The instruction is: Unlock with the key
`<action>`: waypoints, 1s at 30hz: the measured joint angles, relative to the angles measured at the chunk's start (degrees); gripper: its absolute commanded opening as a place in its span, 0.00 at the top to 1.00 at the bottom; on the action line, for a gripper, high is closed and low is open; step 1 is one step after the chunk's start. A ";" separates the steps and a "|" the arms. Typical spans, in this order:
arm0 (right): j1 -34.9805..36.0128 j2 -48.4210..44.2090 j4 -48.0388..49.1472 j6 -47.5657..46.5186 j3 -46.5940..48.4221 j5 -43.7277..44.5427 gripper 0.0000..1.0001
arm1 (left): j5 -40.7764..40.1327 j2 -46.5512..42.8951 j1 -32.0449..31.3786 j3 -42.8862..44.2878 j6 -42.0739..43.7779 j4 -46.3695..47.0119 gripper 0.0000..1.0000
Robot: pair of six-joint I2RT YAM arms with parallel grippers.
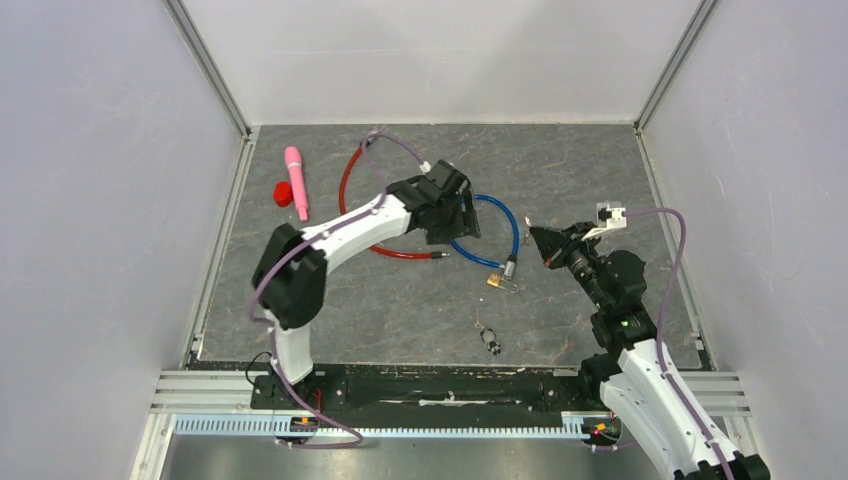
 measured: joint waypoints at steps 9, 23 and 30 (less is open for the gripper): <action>0.00 -4.44 -6.67 -2.10 -1.99 2.69 1.00 | -0.57 16.28 -3.50 13.90 -5.07 -13.31 0.38; 0.00 -6.01 -8.96 -2.25 -3.32 2.69 1.00 | -8.20 26.25 -3.93 25.18 -8.66 -23.65 0.43; 0.00 -6.34 -8.83 -2.23 -4.17 2.67 1.00 | -11.58 28.41 -2.10 27.52 -9.25 -24.63 0.48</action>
